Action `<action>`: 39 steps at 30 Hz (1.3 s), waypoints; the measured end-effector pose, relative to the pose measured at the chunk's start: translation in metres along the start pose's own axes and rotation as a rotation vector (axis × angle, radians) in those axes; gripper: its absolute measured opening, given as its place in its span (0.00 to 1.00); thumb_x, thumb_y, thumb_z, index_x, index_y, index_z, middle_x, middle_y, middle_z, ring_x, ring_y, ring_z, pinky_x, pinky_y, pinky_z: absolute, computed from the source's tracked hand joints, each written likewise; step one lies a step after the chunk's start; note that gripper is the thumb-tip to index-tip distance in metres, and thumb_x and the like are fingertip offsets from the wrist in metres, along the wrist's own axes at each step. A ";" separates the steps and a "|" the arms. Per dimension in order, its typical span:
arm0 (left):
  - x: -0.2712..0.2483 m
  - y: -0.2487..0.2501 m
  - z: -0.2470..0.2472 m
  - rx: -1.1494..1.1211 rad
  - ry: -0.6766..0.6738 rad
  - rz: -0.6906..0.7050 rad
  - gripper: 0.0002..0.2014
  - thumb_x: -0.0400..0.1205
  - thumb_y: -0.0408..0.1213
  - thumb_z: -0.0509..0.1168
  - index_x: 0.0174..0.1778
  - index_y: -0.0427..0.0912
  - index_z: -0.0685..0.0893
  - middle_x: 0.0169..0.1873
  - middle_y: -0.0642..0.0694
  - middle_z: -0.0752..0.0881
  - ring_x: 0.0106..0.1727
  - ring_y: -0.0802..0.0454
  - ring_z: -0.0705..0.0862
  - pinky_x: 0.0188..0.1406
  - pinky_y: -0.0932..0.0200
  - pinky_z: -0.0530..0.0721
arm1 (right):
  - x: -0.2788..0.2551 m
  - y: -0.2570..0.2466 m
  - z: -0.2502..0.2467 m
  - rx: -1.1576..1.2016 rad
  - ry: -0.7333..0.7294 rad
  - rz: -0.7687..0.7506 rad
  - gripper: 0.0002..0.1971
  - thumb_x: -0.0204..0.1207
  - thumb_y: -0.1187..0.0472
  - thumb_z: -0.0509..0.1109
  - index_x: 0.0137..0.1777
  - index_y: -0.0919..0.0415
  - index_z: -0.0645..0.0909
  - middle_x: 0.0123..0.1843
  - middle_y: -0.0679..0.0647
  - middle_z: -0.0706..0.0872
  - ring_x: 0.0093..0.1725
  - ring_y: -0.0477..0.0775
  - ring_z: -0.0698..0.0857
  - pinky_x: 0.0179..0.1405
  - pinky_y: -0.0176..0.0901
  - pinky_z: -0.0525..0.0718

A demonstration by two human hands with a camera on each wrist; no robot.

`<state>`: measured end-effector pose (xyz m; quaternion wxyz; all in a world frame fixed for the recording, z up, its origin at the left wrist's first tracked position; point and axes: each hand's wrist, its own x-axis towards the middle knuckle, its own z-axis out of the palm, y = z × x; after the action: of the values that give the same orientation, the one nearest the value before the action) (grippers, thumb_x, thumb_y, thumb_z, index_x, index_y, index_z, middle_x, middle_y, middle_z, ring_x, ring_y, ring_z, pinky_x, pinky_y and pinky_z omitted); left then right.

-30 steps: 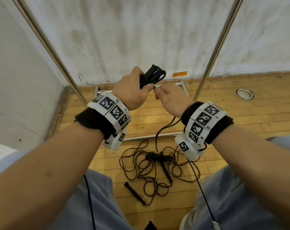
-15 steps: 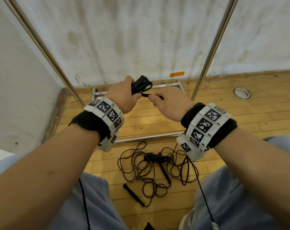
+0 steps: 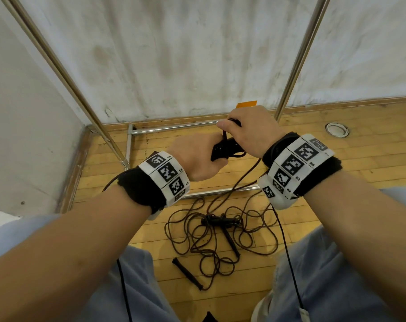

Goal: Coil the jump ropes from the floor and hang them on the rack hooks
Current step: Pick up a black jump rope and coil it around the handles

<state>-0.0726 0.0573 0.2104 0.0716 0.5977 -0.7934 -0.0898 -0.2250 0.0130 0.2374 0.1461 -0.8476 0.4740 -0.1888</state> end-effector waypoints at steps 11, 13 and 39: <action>-0.011 0.002 -0.008 -0.133 0.116 0.134 0.10 0.78 0.55 0.64 0.42 0.54 0.78 0.24 0.57 0.78 0.26 0.60 0.77 0.24 0.62 0.70 | 0.007 0.014 -0.009 0.330 -0.051 0.110 0.26 0.74 0.44 0.70 0.26 0.66 0.74 0.24 0.52 0.65 0.24 0.51 0.65 0.20 0.33 0.63; -0.013 0.003 -0.012 -0.161 0.158 0.171 0.11 0.78 0.52 0.66 0.44 0.49 0.81 0.24 0.57 0.78 0.26 0.59 0.78 0.25 0.60 0.74 | 0.006 0.016 -0.011 0.396 -0.079 0.130 0.27 0.74 0.43 0.69 0.23 0.62 0.71 0.23 0.52 0.63 0.24 0.52 0.64 0.23 0.35 0.64; -0.005 0.008 -0.041 -0.863 0.405 -0.221 0.12 0.75 0.46 0.60 0.52 0.49 0.78 0.33 0.43 0.84 0.30 0.43 0.83 0.27 0.50 0.82 | -0.006 -0.015 0.020 0.484 0.154 0.032 0.08 0.82 0.61 0.61 0.47 0.56 0.83 0.33 0.40 0.78 0.32 0.36 0.76 0.30 0.21 0.69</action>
<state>-0.0693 0.0620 0.2517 0.4559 0.5995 -0.5858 -0.2994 -0.2076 0.0267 0.2253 0.3113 -0.7634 0.4379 -0.3586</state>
